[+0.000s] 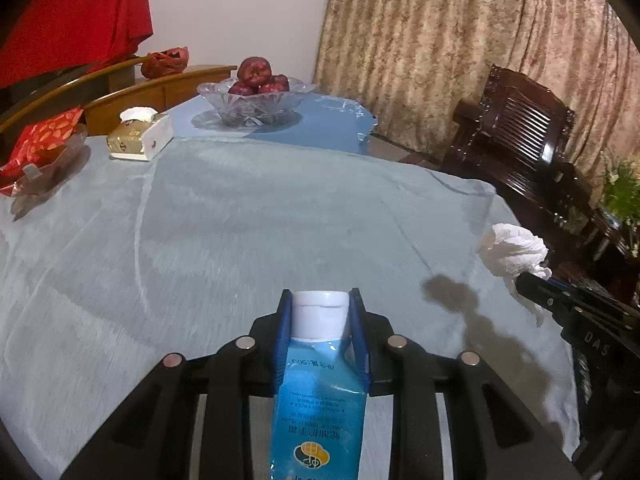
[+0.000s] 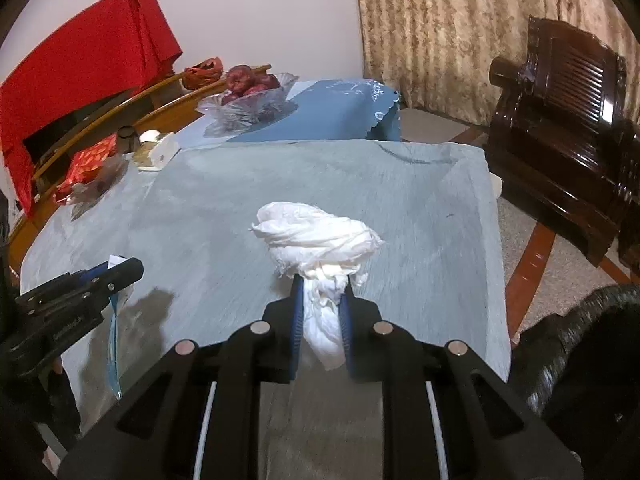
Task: Collect trash
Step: 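Carry the blue tube and white tissue over the bin with both tools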
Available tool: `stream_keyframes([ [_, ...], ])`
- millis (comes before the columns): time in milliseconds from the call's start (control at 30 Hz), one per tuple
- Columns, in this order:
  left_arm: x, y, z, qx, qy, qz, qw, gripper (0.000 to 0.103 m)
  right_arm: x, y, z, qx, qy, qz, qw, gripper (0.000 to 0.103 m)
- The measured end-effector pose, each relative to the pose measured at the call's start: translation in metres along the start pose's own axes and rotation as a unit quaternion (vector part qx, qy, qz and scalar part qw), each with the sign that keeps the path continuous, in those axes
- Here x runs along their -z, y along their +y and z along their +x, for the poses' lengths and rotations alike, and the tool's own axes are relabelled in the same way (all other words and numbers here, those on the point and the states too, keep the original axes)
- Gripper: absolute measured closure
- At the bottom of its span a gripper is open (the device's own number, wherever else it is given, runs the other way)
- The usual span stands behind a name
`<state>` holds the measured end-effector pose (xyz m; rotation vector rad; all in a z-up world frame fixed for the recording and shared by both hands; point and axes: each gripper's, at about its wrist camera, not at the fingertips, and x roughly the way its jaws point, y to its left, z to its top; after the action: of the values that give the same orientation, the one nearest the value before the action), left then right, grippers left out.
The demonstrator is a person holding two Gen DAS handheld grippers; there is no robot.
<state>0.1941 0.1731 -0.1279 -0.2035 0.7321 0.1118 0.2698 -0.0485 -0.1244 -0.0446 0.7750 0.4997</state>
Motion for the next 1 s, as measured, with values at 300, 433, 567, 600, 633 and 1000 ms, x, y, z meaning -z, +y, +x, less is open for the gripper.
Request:
stream_keyframes([
  [300,0.022,-0.001,-0.033,0.018,0.007,0.002,0.9998,0.076,0.022,0.016,-0.042,-0.012,-0.002,-0.017,1.0,0.087],
  [433,0.027,-0.011,-0.046,0.031,0.003,0.008,0.9995,0.076,0.031,0.019,-0.058,-0.014,-0.004,-0.025,1.0,0.087],
  [567,0.026,-0.025,-0.057,0.045,-0.006,0.019,0.9988,0.076,0.036,0.016,-0.075,-0.011,-0.01,-0.023,1.0,0.087],
  [600,0.024,-0.029,-0.06,0.049,-0.008,0.022,0.9985,0.076,0.037,0.014,-0.081,-0.009,-0.013,-0.021,1.0,0.087],
  [633,0.025,-0.035,-0.063,0.052,-0.01,0.025,0.9983,0.076,0.038,0.012,-0.086,-0.007,-0.017,-0.02,1.0,0.087],
  [1000,0.016,-0.108,-0.085,0.108,-0.037,0.069,0.9911,0.076,0.048,-0.035,-0.15,0.036,-0.062,0.014,0.997,0.087],
])
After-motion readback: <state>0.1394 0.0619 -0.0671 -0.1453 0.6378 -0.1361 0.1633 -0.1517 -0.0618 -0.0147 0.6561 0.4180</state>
